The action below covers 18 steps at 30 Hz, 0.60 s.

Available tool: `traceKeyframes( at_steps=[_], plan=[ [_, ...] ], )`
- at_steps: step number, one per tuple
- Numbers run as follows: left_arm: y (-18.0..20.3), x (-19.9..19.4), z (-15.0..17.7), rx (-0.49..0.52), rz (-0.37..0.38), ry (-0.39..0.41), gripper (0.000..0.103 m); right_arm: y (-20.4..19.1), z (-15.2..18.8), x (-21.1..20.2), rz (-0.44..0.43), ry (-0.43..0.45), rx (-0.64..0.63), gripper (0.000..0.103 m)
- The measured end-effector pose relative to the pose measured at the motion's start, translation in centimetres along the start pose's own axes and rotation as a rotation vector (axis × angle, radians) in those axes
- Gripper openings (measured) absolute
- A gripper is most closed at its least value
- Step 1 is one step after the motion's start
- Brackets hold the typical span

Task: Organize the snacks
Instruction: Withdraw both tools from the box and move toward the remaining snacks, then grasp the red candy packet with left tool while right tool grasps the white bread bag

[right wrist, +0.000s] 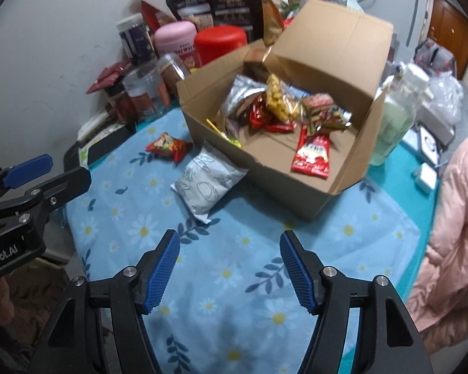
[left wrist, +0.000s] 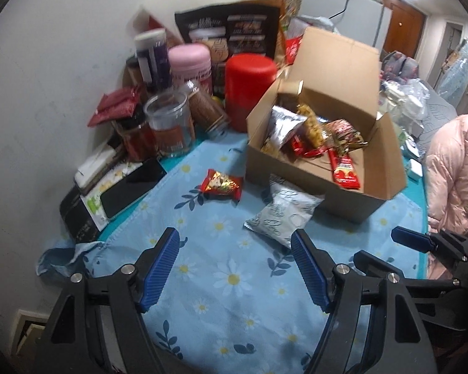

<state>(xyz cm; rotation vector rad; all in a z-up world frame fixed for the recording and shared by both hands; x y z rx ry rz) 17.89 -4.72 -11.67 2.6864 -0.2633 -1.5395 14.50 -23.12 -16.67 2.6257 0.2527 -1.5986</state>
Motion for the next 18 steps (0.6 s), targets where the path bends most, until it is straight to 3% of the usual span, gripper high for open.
traceKeyframes(
  at_steps=[8, 18],
  plan=[
    [-1.2, 5.4, -1.7, -0.008, -0.001, -0.063, 0.074, 0.9, -1.7, 4.9, -0.028, -0.063, 0.065, 0.071],
    [-1.7, 11.3, -3.6, 0.026, 0.061, -0.114, 0.074, 0.6, -2.7, 9.3, -0.064, -0.096, 0.15, 0.072]
  ],
)
Point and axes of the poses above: each gripper's, at about its wrist camera, not at the fingertips, and x roughly the way its jaws point, y to its right, z to its underside, the point moved 1 cm from there along x, roughly the way its jaws point, and after that the axes turned 10 degrees about -x, right-handed, at the moved point
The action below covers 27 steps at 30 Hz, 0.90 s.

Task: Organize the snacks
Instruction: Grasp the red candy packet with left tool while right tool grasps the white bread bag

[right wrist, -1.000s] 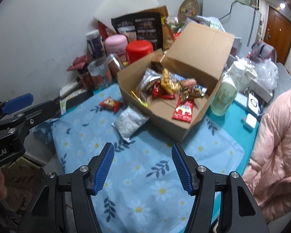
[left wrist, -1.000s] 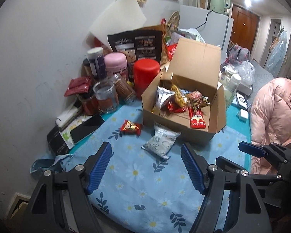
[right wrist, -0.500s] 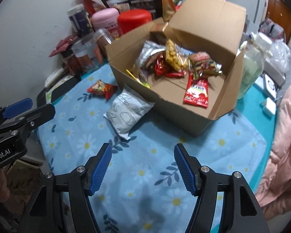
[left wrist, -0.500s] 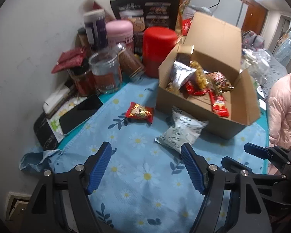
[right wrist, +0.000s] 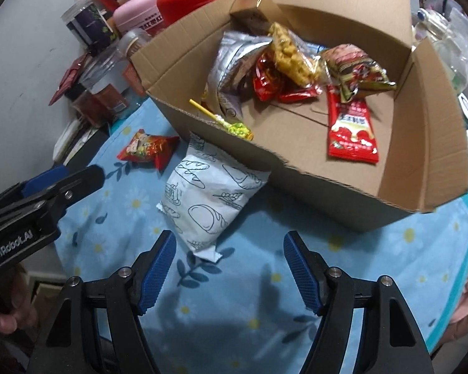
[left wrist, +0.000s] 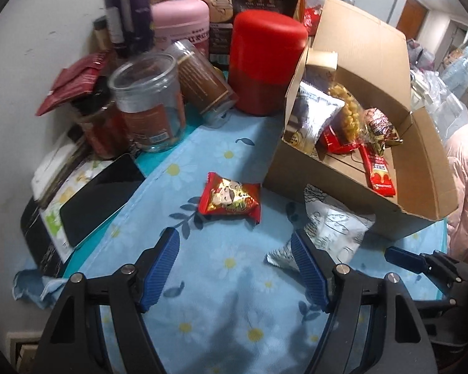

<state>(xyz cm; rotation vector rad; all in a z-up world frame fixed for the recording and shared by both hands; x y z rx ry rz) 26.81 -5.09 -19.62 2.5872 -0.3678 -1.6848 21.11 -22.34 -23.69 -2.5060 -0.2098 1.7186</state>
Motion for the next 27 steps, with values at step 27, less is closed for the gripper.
traceKeyframes(
  at_steps=[27],
  plan=[
    [-1.0, 9.6, -3.4, 0.071, 0.097, -0.168, 0.074, -1.7, -3.2, 2.8, 0.015, -0.068, 0.053, 0.072]
  ],
)
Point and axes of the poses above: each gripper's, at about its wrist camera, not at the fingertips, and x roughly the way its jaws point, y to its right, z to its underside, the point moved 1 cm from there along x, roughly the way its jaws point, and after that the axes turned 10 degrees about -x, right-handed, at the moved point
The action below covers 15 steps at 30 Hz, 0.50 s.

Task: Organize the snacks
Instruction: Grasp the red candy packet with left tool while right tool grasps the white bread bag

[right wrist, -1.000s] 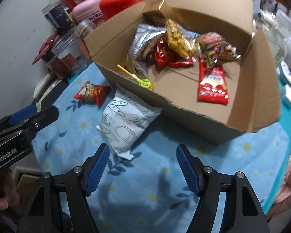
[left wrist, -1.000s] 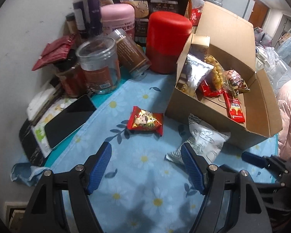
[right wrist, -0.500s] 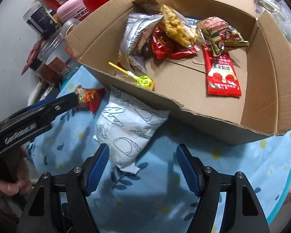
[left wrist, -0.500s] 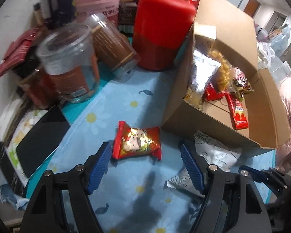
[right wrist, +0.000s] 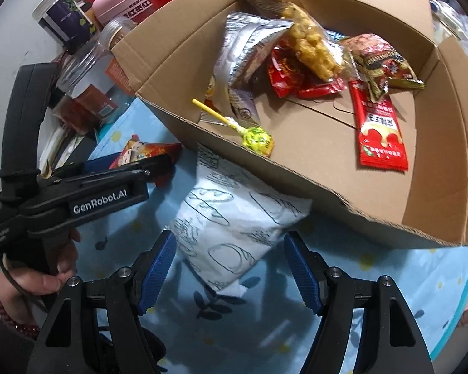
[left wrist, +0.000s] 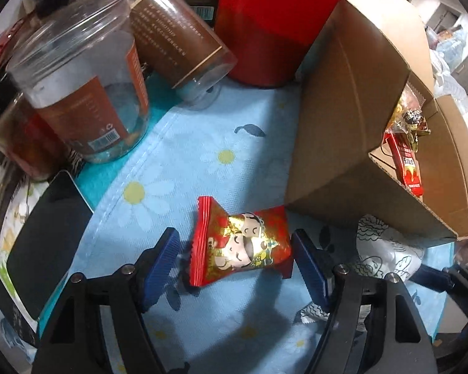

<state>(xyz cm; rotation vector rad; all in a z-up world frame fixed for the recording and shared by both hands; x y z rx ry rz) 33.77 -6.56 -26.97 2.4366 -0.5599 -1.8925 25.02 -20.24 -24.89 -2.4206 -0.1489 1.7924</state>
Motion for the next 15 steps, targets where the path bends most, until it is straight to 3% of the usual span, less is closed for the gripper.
traceKeyframes(
  at_steps=[1, 3, 9, 15],
  plan=[
    [0.0, -0.1, 0.0, 0.005, 0.001, 0.009, 0.072, -0.1, -0.2, 0.1, 0.005, -0.003, -0.002, 0.072],
    [0.0, 0.0, 0.0, 0.018, -0.003, 0.014, 0.058, -0.3, -0.6, 0.5, 0.011, -0.007, -0.003, 0.072],
    [-1.0, -0.4, -0.1, 0.003, 0.035, 0.005, 0.052, -0.4, -1.4, 1.7, -0.002, -0.02, 0.018, 0.075],
    [-1.6, -1.5, 0.9, 0.009, 0.023, -0.007, 0.052, -0.4, -2.0, 3.0, -0.021, -0.025, 0.061, 0.076]
  ],
)
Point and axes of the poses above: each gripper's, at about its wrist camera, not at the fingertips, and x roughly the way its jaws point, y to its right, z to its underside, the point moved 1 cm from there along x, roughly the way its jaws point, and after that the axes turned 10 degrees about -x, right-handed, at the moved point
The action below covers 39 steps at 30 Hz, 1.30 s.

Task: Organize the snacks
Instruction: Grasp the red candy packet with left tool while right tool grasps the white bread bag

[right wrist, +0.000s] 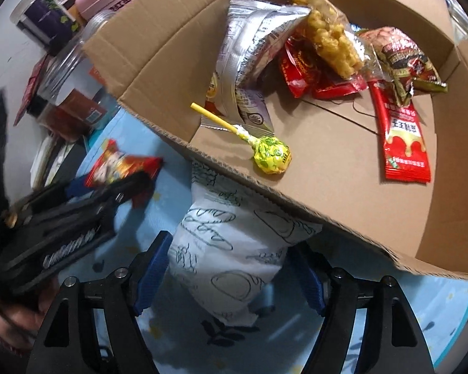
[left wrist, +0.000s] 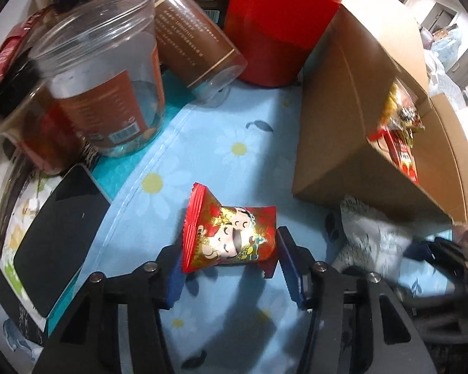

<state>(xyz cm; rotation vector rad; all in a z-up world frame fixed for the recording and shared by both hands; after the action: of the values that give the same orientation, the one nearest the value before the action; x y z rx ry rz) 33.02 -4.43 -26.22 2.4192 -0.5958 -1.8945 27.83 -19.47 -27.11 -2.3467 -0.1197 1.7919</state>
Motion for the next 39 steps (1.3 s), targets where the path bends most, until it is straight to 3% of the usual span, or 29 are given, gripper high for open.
traceKeyframes(
  at_steps=[2, 4, 9, 29, 39],
  plan=[
    [0.0, -0.4, 0.6, 0.004, -0.003, -0.007, 0.052, 0.1, 0.0, 0.2, -0.003, 0.007, 0.001, 0.073],
    [0.3, -0.9, 1.6, 0.007, -0.005, -0.015, 0.052, 0.0, 0.1, 0.2, -0.013, 0.006, -0.018, 0.059],
    [1.7, -2.1, 3.9, 0.013, -0.011, -0.03, 0.051, -0.5, 1.4, -0.4, -0.018, -0.004, -0.075, 0.055],
    [7.1, -3.6, 15.1, -0.047, -0.013, -0.154, 0.046, 1.5, 12.3, -3.1, -0.11, -0.178, -0.255, 0.054],
    [6.0, -7.5, 16.5, -0.131, -0.027, 0.0, 0.046, 1.3, 13.8, -4.0, -0.1, -0.161, -0.266, 0.055]
  ],
)
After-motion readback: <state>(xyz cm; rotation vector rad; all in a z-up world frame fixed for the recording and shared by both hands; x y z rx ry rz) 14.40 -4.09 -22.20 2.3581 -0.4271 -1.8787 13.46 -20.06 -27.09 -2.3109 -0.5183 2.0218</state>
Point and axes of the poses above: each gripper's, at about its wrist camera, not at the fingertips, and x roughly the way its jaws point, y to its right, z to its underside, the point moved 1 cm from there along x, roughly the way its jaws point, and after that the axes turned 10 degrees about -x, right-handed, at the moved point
